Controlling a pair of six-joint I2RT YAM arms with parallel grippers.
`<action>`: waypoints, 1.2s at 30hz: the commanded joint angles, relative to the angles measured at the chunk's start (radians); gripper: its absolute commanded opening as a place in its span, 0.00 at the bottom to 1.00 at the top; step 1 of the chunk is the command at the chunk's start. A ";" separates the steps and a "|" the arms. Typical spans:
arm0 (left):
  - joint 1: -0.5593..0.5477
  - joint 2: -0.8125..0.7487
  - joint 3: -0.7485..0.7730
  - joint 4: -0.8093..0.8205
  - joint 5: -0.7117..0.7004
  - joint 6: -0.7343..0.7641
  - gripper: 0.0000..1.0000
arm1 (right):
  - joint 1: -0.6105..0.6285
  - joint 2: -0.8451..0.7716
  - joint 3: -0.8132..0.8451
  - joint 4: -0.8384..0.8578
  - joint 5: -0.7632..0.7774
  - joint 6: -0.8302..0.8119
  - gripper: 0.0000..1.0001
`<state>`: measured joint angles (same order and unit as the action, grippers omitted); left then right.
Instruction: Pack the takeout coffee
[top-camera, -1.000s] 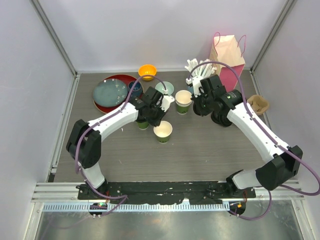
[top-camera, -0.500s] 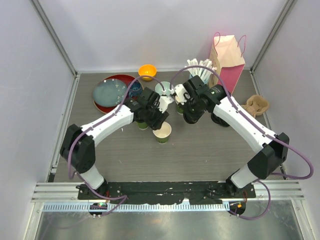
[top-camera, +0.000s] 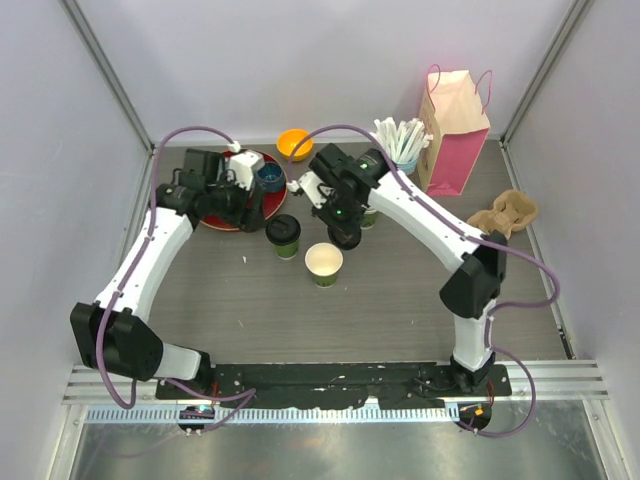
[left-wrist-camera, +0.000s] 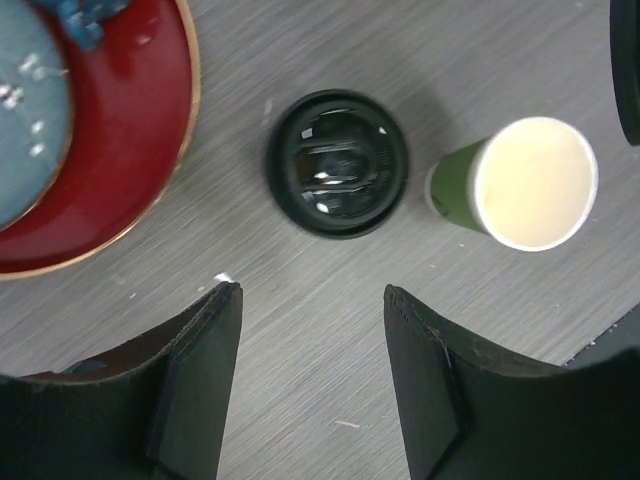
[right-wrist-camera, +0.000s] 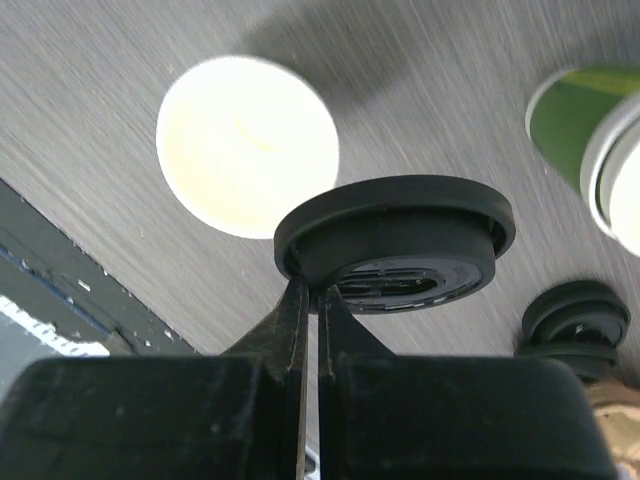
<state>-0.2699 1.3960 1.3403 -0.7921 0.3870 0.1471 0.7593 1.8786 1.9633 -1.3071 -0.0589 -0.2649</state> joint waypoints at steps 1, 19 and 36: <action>0.092 -0.037 -0.007 -0.026 0.036 0.031 0.62 | 0.069 0.083 0.170 -0.144 0.001 0.052 0.01; 0.098 -0.025 -0.039 -0.010 0.095 0.006 0.60 | 0.172 0.056 0.072 -0.175 0.093 0.082 0.01; 0.098 -0.023 -0.053 0.007 0.102 -0.007 0.59 | 0.207 0.140 0.101 -0.190 0.079 0.007 0.01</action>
<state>-0.1703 1.3846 1.2869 -0.8047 0.4686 0.1524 0.9710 2.0079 2.0209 -1.3426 0.0212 -0.2333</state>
